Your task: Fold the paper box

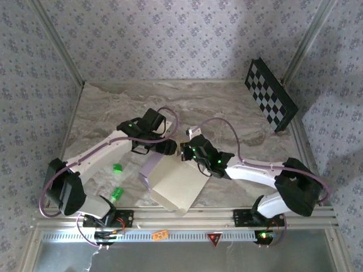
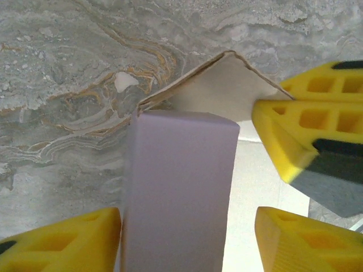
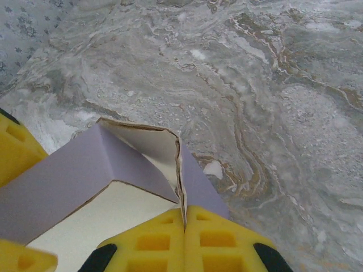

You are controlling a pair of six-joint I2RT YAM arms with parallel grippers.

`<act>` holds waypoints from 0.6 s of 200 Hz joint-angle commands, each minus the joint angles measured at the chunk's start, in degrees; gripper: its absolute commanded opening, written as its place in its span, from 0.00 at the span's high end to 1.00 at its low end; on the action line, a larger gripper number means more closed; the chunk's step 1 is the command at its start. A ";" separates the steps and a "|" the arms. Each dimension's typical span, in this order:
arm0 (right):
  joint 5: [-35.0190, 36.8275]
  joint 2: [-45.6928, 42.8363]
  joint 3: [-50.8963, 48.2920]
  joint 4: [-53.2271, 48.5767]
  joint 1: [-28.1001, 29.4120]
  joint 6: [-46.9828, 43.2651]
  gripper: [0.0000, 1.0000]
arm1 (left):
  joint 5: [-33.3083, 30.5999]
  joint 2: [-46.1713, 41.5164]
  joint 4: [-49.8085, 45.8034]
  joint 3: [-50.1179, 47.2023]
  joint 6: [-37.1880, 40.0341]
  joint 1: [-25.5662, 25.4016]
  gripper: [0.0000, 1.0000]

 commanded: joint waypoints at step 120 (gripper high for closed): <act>-4.36 3.59 0.71 0.31 -1.61 -5.60 1.00 | 8.13 -13.41 -0.50 -9.48 -3.28 7.74 0.44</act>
